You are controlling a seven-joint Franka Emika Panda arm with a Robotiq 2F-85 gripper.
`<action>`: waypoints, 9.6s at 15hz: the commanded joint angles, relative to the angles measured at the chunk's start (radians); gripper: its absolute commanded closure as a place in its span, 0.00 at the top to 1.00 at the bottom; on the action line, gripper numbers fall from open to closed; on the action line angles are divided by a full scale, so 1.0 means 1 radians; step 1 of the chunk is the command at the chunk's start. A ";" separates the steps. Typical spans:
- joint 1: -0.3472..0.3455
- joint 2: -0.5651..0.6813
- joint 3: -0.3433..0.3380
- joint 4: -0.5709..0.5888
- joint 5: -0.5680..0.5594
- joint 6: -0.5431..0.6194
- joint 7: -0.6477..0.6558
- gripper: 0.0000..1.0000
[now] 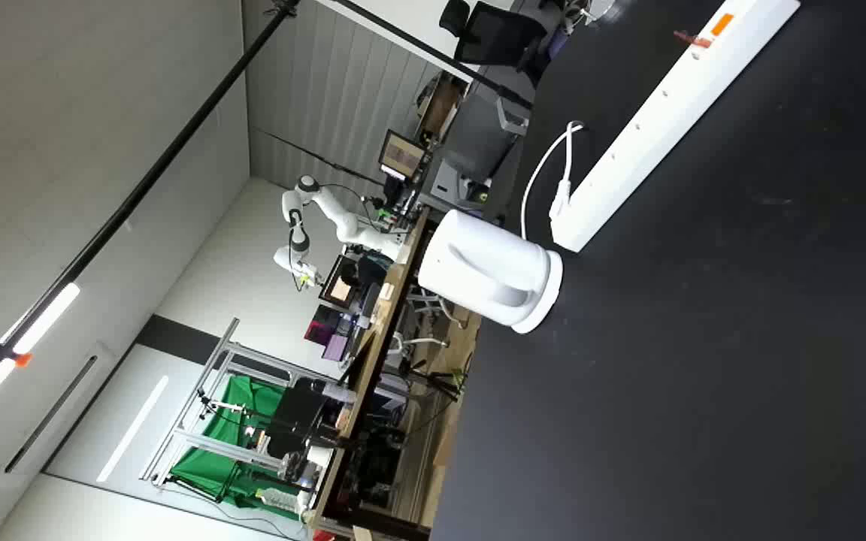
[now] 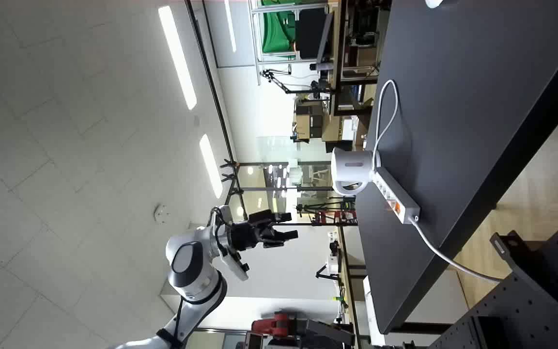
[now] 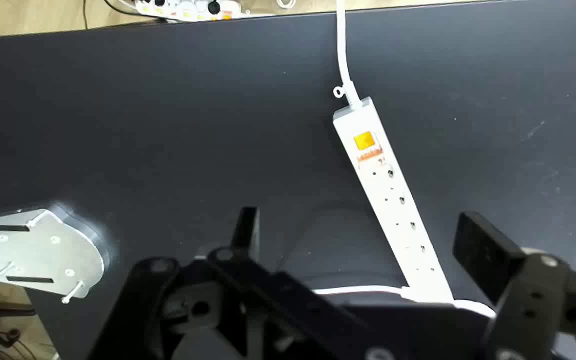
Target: Turn on the extension cable, turn on the electric kettle then turn it off
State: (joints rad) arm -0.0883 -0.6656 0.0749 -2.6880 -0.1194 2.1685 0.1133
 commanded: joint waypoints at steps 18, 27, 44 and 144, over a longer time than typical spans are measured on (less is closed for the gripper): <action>0.007 0.144 0.036 -0.001 -0.104 0.115 0.021 0.67; -0.003 0.314 0.070 -0.017 -0.234 0.341 0.044 0.05; -0.019 0.372 0.080 -0.028 -0.327 0.365 0.092 0.00; -0.338 1.203 -0.196 0.245 -1.494 1.302 0.816 0.00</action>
State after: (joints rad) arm -0.4120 0.4001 -0.0959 -2.5061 -1.5630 3.4921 0.9015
